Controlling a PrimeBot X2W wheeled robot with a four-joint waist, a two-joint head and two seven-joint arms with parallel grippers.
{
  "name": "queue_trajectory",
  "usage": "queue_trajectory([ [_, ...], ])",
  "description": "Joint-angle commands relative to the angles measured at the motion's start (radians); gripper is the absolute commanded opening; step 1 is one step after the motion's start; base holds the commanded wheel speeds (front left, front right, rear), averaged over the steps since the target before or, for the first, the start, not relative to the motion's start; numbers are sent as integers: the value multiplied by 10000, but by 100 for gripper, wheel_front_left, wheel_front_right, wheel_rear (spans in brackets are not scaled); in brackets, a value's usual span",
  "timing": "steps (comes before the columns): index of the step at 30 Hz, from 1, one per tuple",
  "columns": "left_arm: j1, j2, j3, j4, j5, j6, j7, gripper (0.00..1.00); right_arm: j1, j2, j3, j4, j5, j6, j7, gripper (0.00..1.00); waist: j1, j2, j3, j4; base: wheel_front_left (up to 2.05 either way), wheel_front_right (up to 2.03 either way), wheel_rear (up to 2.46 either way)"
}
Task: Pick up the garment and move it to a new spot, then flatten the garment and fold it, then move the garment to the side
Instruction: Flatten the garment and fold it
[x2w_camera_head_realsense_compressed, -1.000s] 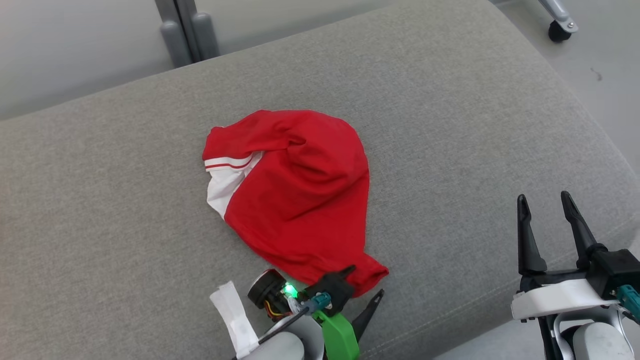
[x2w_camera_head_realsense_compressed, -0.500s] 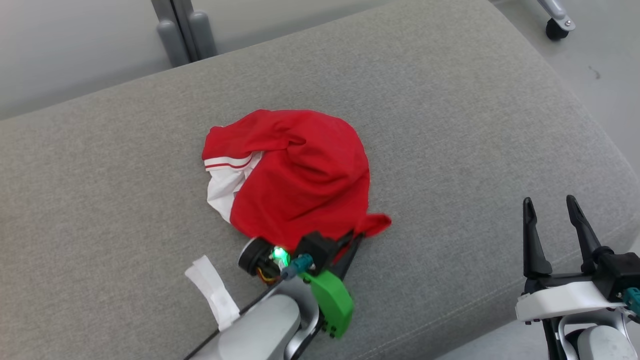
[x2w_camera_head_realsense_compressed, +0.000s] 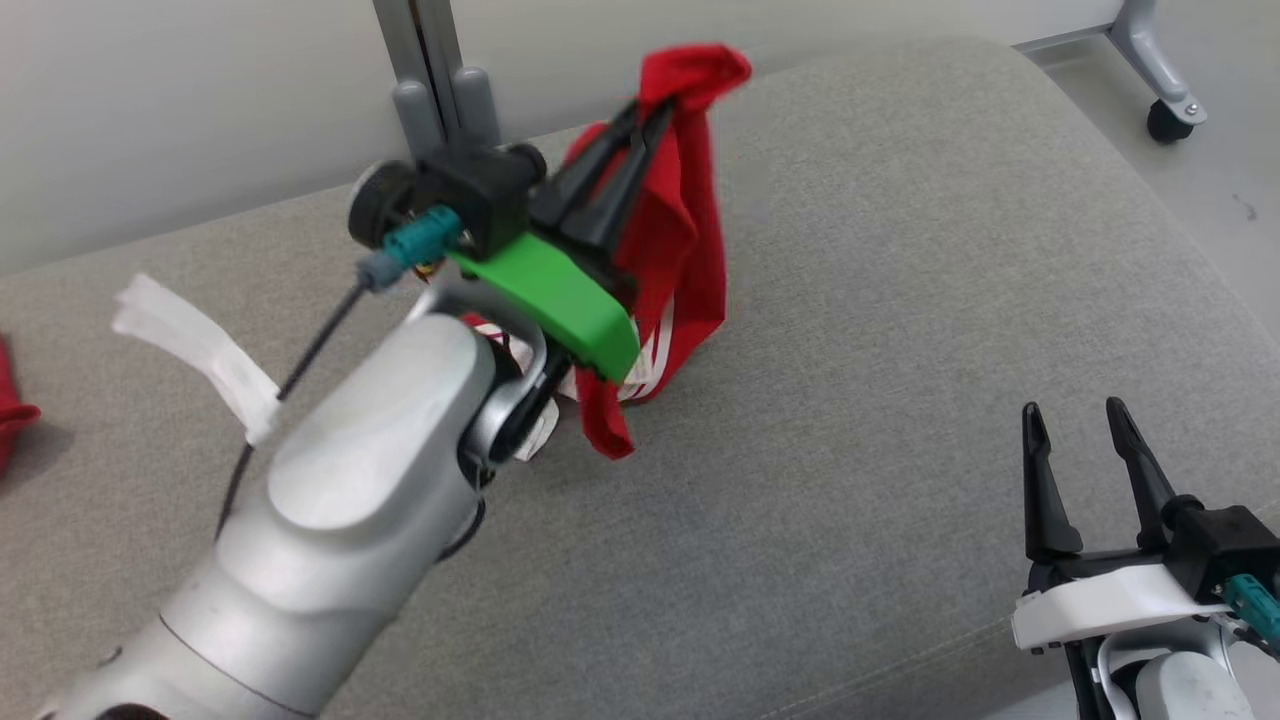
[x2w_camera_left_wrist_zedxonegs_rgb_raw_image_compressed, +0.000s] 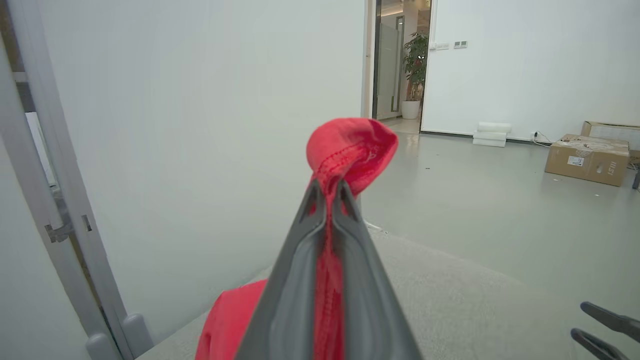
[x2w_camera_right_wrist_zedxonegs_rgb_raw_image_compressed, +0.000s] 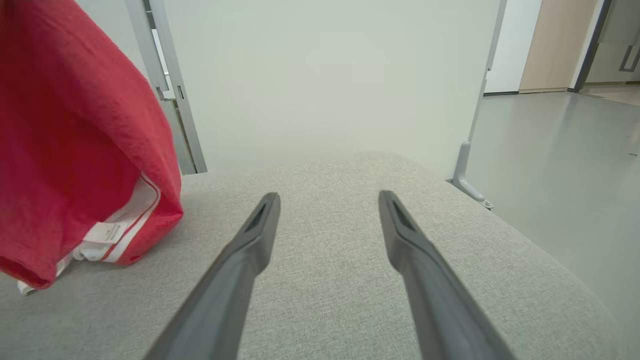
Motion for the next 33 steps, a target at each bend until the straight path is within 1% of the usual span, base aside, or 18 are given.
queue_trajectory([
  [1,-309,122,100,-106,-45,-67,152,0,-77,-4,-6,40,100,-17,-2,100,0,0,-45,-69,0,0,0],
  [4,-826,267,439,-366,-395,-128,541,0,-43,-4,-30,73,159,-17,-2,100,0,0,-79,-151,0,0,0],
  [9,-1629,728,726,-677,-516,-207,1225,0,33,-5,-73,123,251,-17,-2,100,0,0,-120,-330,0,0,0],
  [14,-1956,794,930,-1057,-1102,-338,1838,0,118,-5,-109,177,328,-17,-2,100,0,0,-231,-475,0,0,0],
  [17,-2045,641,1201,-1331,-1670,-306,2145,0,168,-5,-85,211,358,-17,-2,100,0,0,-328,-579,0,0,0],
  [20,-2208,557,1313,-1487,-1808,-215,2209,0,198,-5,-65,224,392,-16,-2,100,0,0,-401,-651,0,0,0],
  [21,-2243,443,1356,-1516,-1899,-190,2217,0,207,-5,-51,237,405,-16,-2,100,0,0,-442,-687,0,0,0],
  [23,-2338,289,1428,-1521,-1959,-129,2148,0,199,-4,-41,241,412,-17,-2,100,0,0,-492,-736,0,0,0],
  [27,-2654,-248,1746,-1329,-2290,77,1873,0,168,-4,-63,236,443,-17,-2,100,0,0,-531,-834,0,0,0],
  [33,-3023,-617,1951,-668,-2169,529,1452,0,208,-4,-119,274,521,-16,-2,100,0,0,-537,-901,0,0,0],
])
